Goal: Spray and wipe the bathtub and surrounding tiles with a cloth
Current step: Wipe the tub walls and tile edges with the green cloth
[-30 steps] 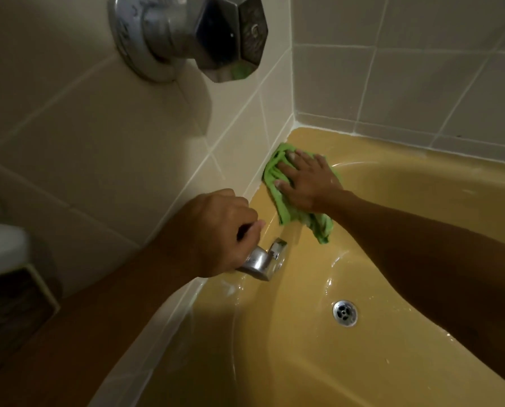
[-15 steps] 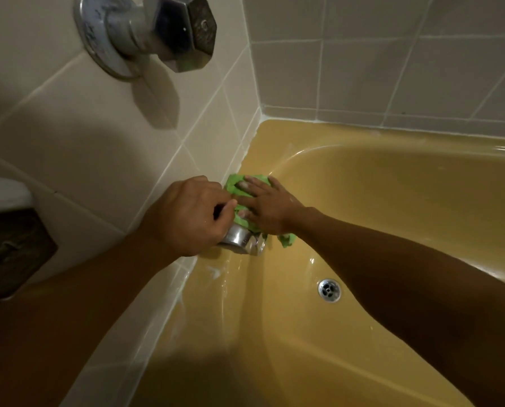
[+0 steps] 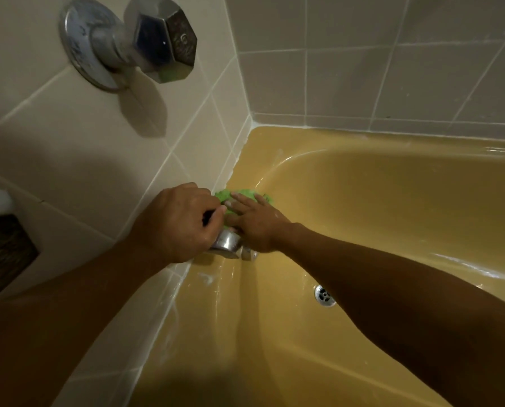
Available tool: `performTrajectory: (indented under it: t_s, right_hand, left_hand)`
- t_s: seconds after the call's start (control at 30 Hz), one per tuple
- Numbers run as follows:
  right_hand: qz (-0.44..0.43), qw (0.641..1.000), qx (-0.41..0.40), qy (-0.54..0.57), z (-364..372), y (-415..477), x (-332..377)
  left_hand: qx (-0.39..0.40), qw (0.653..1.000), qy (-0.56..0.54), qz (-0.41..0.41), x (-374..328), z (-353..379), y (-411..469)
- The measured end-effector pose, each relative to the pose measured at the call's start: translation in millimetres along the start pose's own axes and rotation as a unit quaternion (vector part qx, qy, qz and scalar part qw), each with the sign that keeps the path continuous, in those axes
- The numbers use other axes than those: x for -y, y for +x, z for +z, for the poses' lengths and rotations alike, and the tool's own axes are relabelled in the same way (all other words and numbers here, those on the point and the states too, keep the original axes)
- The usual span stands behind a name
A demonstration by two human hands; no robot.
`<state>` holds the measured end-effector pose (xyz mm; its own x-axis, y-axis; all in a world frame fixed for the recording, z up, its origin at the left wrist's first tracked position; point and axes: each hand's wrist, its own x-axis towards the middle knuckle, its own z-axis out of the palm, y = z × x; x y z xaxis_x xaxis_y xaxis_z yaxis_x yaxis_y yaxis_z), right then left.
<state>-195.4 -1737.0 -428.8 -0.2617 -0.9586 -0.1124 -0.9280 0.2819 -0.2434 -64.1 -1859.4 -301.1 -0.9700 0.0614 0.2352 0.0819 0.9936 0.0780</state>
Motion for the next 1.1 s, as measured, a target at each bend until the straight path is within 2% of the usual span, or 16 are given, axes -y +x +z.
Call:
performTrajectory:
  t_s: [0.17, 0.3, 0.37, 0.47, 0.5, 0.63, 0.73, 0.83, 0.9, 1.03, 1.1]
  right_hand:
    - [-0.09, 0.996, 0.01, -0.016, 25, -24, 27]
    - [-0.07, 0.997, 0.001, 0.041, 24, -20, 25]
    - [-0.056, 0.997, 0.003, 0.043, 21, -19, 25]
    - [-0.037, 0.999, 0.007, 0.038, 10, -22, 24]
    - [-0.032, 0.999, 0.012, 0.039, 4, -24, 24]
    - [0.008, 0.995, -0.001, 0.098, -13, -32, 28]
    - [0.042, 0.983, -0.04, 0.172, -12, -37, 40]
    - [0.074, 0.97, -0.109, 0.204, -1, -37, 48]
    - [0.046, 0.977, -0.122, 0.17, 15, -40, 56]
    - [-0.117, 0.98, -0.116, 0.116, 62, -58, 80]
    - [-0.151, 0.975, -0.101, 0.125, 71, -73, 96]
  left_hand:
    - [-0.005, 1.0, 0.021, -0.018, -2, 1, 1]
    - [-0.006, 0.999, 0.027, -0.041, -3, -1, 2]
    - [-0.049, 0.996, 0.008, -0.08, -7, 1, -3]
    - [-0.153, 0.97, -0.098, -0.162, -36, 7, -52]
    - [-0.149, 0.971, -0.097, -0.159, -49, 13, -83]
    - [-0.033, 0.984, -0.078, -0.158, -51, 49, -207]
    - [0.053, 0.989, -0.059, -0.125, -42, 67, -254]
    - [0.089, 0.985, -0.057, -0.137, -56, 78, -271]
    - [0.089, 0.985, -0.02, -0.148, -66, 80, -274]
    - [0.07, 0.986, -0.017, -0.15, -71, 80, -273]
    - [0.052, 0.987, -0.021, -0.151, -73, 81, -278]
